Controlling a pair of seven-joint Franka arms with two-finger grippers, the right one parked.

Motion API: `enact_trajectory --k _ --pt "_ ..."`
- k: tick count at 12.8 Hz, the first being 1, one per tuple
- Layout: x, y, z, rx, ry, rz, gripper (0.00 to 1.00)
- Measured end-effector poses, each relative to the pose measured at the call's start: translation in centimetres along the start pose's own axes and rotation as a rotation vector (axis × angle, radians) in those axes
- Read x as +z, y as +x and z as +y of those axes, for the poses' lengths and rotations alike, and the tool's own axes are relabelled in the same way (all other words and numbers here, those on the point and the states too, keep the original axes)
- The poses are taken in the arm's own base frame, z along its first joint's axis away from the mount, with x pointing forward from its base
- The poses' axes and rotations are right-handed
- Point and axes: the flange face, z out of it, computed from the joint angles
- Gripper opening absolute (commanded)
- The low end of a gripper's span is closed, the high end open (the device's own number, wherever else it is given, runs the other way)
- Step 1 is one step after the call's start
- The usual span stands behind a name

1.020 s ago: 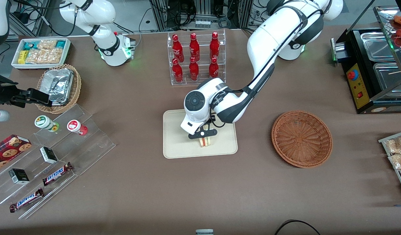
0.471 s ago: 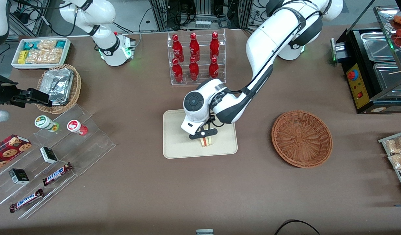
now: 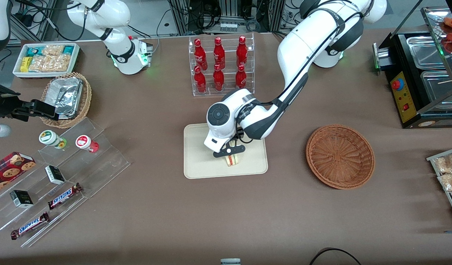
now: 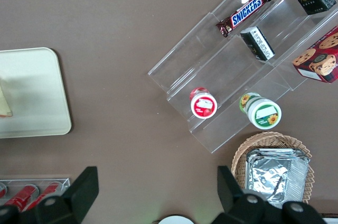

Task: Place sandwich from basket to tray
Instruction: 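Lower the sandwich onto the tray and open the left gripper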

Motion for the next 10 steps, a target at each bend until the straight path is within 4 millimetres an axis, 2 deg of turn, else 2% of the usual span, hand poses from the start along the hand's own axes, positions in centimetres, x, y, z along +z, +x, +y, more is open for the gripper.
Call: enact_trajectory --k 3,7,10 --pt "-2.5 0.5 0.1 -0.007 -0.026 0.024 1.0" --pt "-9.2 0.5 -0.6 -0.015 -0.059 0.078 1.0" --pt "-13.1 1.4 -2.7 -0.03 -0.05 0.1 1.0"
